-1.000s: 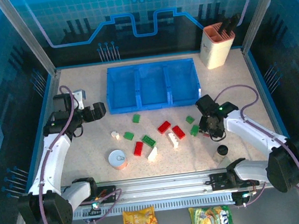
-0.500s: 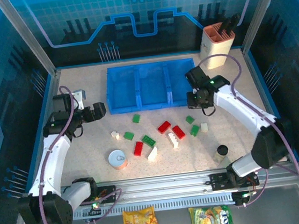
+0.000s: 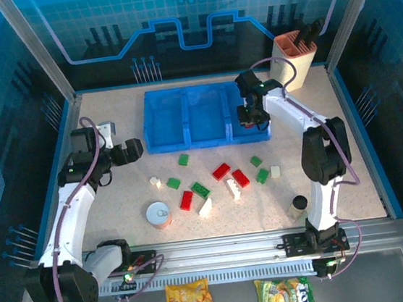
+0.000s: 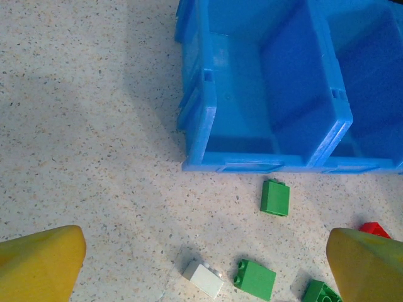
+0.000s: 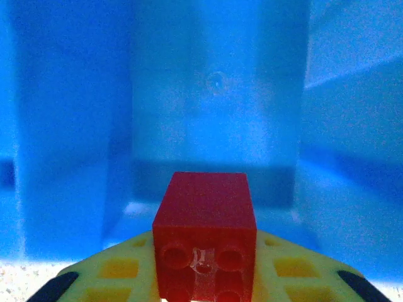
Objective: Sort the legos into containers by color
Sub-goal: Place the lego in the container.
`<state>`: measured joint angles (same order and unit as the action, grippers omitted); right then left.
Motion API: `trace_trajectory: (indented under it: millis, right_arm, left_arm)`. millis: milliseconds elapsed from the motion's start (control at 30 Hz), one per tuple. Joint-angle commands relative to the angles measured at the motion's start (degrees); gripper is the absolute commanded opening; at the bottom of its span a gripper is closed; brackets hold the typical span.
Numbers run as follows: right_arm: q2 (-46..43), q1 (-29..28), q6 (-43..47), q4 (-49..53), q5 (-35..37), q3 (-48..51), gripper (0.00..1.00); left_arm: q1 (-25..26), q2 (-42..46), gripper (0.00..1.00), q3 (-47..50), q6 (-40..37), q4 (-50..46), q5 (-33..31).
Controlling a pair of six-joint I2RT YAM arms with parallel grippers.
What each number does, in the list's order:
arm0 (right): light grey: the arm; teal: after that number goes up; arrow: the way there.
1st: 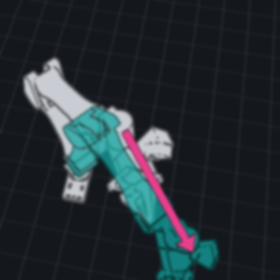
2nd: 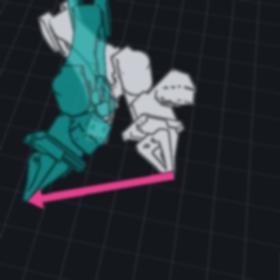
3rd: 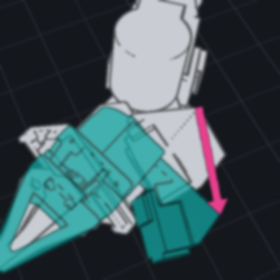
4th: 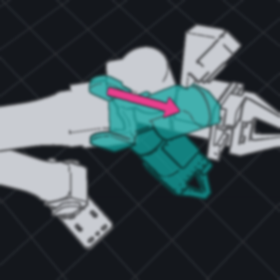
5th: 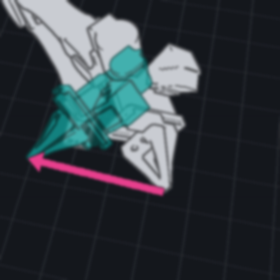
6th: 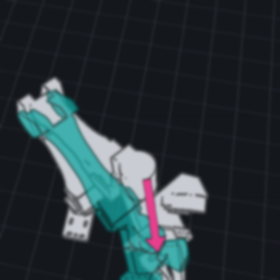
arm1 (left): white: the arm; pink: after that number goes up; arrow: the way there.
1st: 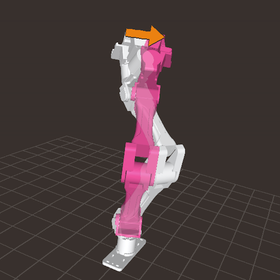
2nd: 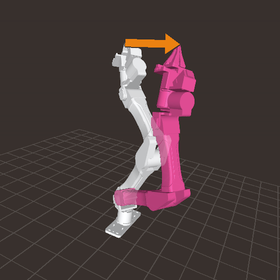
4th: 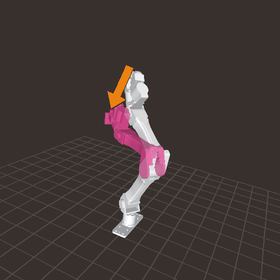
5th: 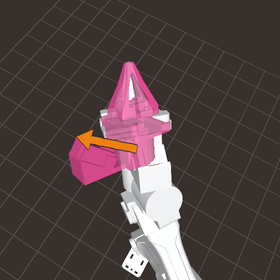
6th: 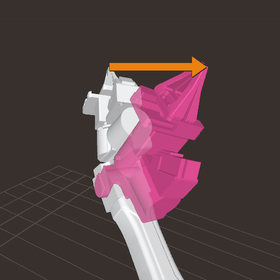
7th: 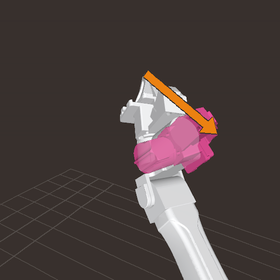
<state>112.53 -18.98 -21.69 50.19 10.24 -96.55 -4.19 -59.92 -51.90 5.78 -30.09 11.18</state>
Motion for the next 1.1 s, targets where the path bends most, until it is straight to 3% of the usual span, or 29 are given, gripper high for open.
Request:
trace_trajectory:
  millis: [0, 433, 1067]
  right_arm:
    - [4.6, 1.79, 2.24, -0.43, -1.97, -5.4, 0.31]
    - [17.2, 4.19, 2.01, 1.73, -4.78, -16.66, 0.33]
    - [22.09, 4.42, 0.58, 3.98, -3.67, -20.08, 0.37]
  left_arm:
    - [-0.56, 0.86, 0.99, 0.9, -1.46, 1.08, 1.7]
    - [-0.56, -0.19, 0.99, 0.72, -1.21, 1.0, 2.2]
    - [-0.63, -0.02, 0.99, 0.74, -1.23, 0.73, 1.85]
